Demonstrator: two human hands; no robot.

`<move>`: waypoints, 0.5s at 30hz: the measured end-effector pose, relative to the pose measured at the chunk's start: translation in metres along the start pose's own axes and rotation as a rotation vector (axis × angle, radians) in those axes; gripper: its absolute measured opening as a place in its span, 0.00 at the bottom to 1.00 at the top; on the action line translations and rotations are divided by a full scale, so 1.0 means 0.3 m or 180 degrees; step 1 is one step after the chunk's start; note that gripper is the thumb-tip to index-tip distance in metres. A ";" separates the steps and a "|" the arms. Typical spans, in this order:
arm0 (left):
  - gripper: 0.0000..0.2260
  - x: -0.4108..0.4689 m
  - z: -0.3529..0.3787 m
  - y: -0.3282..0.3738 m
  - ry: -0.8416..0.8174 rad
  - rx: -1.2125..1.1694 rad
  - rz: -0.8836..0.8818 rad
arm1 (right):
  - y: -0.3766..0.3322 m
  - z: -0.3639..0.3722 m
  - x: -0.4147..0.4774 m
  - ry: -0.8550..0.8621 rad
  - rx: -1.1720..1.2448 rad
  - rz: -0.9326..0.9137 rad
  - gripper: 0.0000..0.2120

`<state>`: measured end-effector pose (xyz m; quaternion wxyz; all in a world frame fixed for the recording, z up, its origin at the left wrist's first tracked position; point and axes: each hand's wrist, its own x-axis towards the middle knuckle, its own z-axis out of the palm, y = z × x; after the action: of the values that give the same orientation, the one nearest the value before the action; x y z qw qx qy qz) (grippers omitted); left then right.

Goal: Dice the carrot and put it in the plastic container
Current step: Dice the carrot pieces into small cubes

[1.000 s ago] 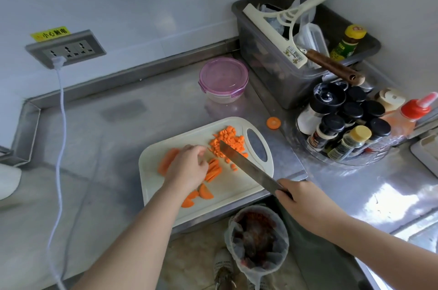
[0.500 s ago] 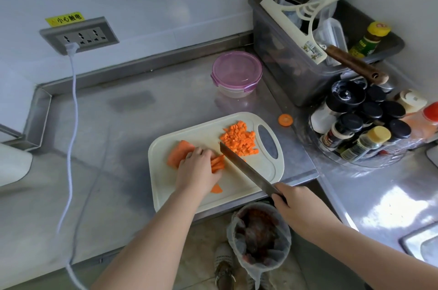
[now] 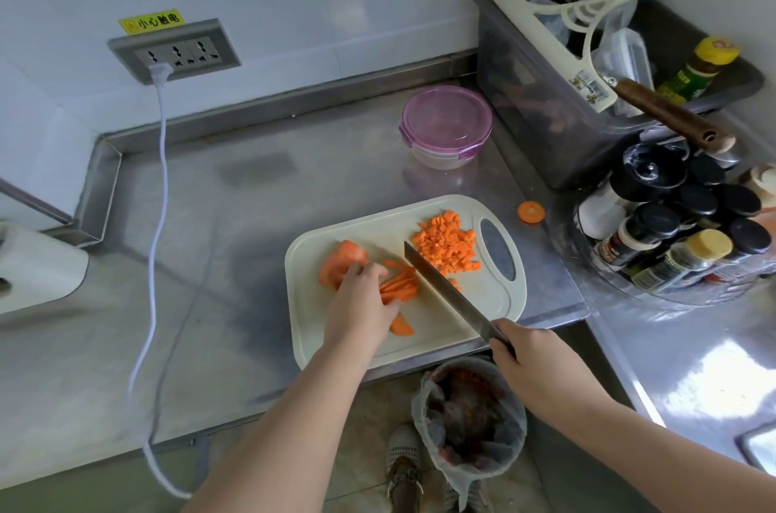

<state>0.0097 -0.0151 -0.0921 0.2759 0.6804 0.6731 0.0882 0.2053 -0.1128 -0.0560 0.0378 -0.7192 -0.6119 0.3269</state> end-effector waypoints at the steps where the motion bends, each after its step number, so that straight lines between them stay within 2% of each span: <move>1: 0.20 0.003 0.001 0.002 0.0012 -0.0022 -0.0014 | -0.002 -0.003 -0.003 -0.0019 -0.0023 -0.0010 0.08; 8: 0.27 0.015 -0.020 -0.004 -0.0004 -0.0204 -0.0151 | 0.009 -0.023 0.001 0.0062 -0.0003 0.0029 0.08; 11: 0.29 0.024 -0.031 0.016 -0.0127 0.0415 0.0184 | 0.012 -0.021 0.004 0.0015 0.0043 0.0069 0.08; 15: 0.25 0.052 -0.025 0.046 -0.0325 0.1026 0.0419 | 0.002 -0.002 0.008 -0.0084 0.0078 0.0063 0.07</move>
<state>0.0193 0.0027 -0.0830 0.1907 0.7620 0.6177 -0.0377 0.2061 -0.1106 -0.0570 0.0353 -0.7203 -0.6012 0.3442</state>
